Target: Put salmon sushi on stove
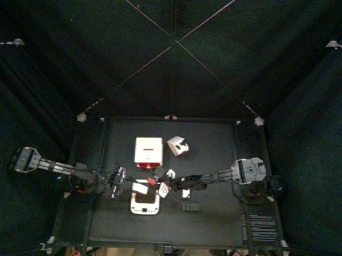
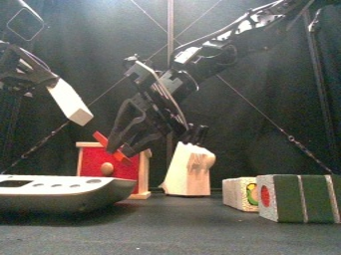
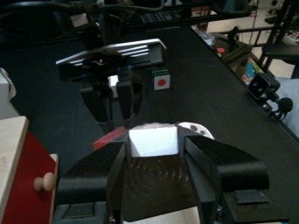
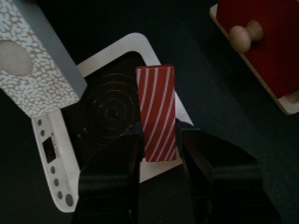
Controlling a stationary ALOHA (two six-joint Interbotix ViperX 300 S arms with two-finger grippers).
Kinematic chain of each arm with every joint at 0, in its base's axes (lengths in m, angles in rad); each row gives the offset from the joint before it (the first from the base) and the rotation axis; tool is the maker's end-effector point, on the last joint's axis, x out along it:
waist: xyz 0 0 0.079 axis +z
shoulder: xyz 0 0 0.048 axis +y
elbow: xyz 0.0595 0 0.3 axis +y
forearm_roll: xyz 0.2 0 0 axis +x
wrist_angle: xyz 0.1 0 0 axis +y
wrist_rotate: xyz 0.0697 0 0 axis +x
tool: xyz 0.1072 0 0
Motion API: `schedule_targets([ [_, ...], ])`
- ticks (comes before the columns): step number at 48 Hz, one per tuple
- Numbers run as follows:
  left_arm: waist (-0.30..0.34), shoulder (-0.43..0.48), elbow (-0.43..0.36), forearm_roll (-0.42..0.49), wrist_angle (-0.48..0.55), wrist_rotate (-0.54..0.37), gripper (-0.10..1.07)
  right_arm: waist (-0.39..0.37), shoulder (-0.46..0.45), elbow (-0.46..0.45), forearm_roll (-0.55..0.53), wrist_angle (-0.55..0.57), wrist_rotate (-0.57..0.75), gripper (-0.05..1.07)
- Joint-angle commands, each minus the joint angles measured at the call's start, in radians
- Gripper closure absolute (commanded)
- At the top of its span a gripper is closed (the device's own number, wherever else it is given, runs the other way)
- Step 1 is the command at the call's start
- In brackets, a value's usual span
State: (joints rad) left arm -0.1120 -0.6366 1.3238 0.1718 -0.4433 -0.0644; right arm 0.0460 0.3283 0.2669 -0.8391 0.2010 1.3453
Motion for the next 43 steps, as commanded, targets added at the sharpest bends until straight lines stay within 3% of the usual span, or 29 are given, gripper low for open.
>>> schedule_targets([
  [1, -0.003, 0.0, -0.011, -0.002, -0.005, 0.0, 0.41, 0.002, -0.012, -0.034, 0.0, 0.0, -0.002, 0.51],
  [16, -0.002, 0.0, -0.008, -0.002, -0.003, 0.0, 0.41, 0.003, 0.002, -0.048, 0.0, 0.0, -0.002, 0.48],
  [32, -0.003, 0.0, -0.008, -0.003, -0.003, 0.002, 0.41, 0.005, 0.005, -0.048, -0.002, 0.0, -0.002, 0.27],
  [43, -0.002, 0.0, -0.008, -0.003, -0.002, 0.002, 0.41, 0.011, 0.005, -0.048, -0.006, -0.002, -0.003, 0.24],
])
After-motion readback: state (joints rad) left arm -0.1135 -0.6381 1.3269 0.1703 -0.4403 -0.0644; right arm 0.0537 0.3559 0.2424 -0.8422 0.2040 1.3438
